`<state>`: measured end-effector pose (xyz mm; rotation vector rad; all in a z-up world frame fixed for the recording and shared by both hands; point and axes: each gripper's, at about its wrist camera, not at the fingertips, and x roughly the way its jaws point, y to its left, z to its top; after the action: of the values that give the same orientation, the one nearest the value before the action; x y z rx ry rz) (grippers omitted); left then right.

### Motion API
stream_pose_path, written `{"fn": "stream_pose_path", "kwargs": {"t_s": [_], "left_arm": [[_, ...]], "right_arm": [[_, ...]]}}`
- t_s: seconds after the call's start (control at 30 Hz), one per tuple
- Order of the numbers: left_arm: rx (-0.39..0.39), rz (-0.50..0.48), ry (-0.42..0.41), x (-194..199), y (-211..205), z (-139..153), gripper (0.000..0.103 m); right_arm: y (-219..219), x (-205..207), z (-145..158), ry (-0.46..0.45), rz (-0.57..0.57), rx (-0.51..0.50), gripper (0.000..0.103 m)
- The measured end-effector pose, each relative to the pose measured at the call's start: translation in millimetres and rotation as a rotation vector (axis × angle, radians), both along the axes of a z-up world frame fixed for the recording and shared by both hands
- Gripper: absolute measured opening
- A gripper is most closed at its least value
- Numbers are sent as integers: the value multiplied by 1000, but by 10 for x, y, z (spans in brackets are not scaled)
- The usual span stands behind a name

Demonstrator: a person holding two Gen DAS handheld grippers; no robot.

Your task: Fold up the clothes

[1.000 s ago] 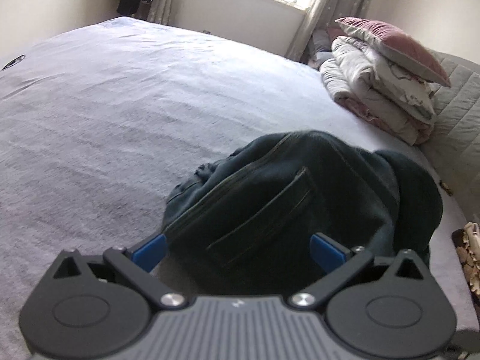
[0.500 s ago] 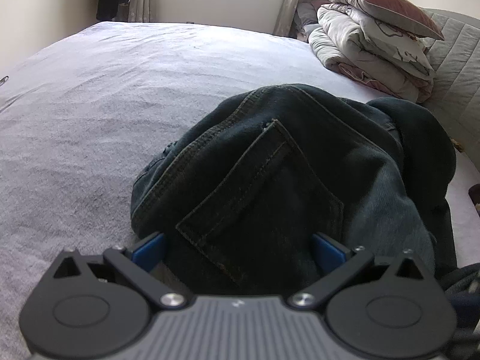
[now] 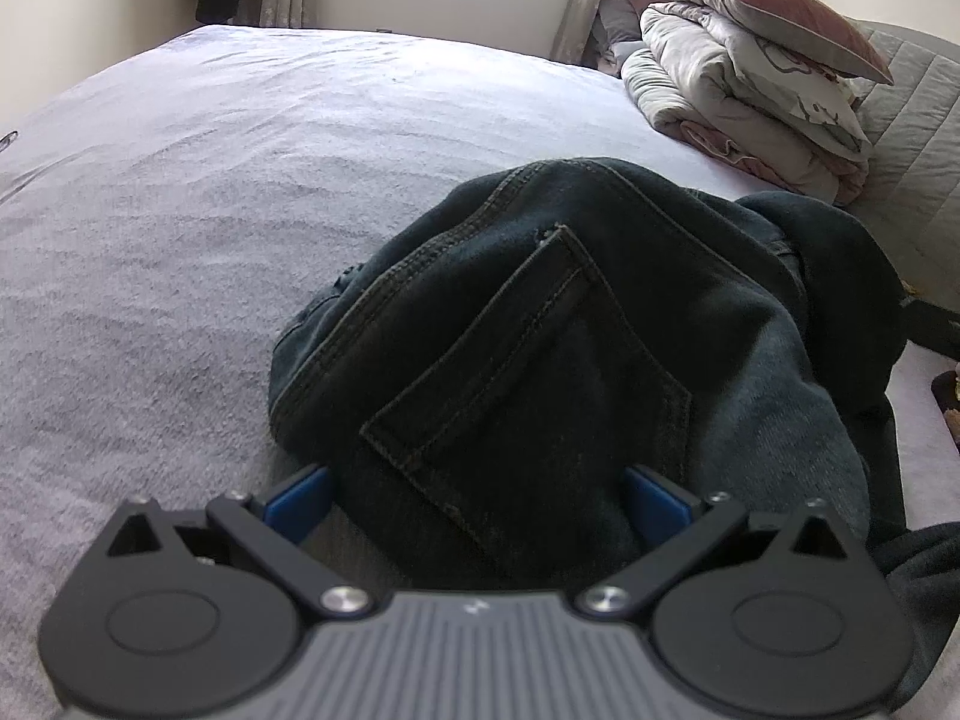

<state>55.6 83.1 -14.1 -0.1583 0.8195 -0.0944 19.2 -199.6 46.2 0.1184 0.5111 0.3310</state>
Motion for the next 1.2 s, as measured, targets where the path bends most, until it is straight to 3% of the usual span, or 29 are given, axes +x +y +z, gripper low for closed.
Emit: {"fn": "stream_pose_path", "kwargs": {"t_s": [0.6, 0.67, 0.73, 0.83, 1.2], "left_arm": [[-8, -9, 4, 15, 12, -2, 103], [-7, -10, 4, 17, 11, -1, 103], [-8, -13, 2, 17, 11, 4, 103], [-9, -14, 1, 19, 22, 12, 103], [-33, 11, -43, -25, 137, 158, 103]], "right_arm": [[62, 358, -272, -57, -92, -152, 65], [44, 373, -296, -43, -82, -131, 48], [48, 385, -297, -21, -67, -114, 23], [65, 368, -267, -5, -39, -87, 17], [194, -40, 36, 35, 139, 144, 15]]}}
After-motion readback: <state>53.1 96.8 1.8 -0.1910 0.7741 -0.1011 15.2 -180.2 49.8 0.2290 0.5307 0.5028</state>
